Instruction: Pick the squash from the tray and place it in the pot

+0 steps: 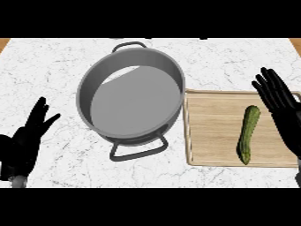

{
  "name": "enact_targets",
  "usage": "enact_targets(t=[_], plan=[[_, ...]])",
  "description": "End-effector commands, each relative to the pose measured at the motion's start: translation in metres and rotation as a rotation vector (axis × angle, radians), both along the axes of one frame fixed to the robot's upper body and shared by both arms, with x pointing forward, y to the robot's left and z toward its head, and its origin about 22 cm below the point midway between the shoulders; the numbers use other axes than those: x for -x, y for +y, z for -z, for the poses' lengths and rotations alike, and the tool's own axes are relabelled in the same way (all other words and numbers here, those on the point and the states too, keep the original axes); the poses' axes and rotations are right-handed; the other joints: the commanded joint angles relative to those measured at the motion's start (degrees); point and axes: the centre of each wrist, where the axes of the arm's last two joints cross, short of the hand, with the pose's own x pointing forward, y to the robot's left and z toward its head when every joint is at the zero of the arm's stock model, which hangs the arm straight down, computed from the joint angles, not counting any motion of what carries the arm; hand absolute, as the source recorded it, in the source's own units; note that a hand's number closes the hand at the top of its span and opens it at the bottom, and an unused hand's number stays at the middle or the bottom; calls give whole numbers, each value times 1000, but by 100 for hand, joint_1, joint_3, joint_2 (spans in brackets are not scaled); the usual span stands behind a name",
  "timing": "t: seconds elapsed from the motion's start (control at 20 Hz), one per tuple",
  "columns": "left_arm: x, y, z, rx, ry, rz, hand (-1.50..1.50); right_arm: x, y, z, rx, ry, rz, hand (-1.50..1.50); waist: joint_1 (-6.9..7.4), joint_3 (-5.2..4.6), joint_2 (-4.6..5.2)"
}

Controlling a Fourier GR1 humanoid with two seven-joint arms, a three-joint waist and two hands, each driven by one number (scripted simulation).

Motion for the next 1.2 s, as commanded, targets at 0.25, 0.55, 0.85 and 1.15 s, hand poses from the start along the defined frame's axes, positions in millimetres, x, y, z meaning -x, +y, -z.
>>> enact_targets(t=[0.25, 0.55, 0.85, 1.15], plan=[[-40, 6, -65, 64, -278, -16, 0, -22, -132, -10, 34, -105, 355, 150, 86, 102, 143], [-56, -16, -66, 143, -215, 27, 0, 0, -150, 62, 277, -176, 473, -150, 22, 100, 123], [-56, -8, -79, 132, -197, 13, 0, -7, -189, 26, 317, -287, 329, -150, 32, 87, 77], [-48, 6, -64, 138, -182, 9, 0, -3, -167, -20, 536, -37, 90, -150, -25, 64, 45]])
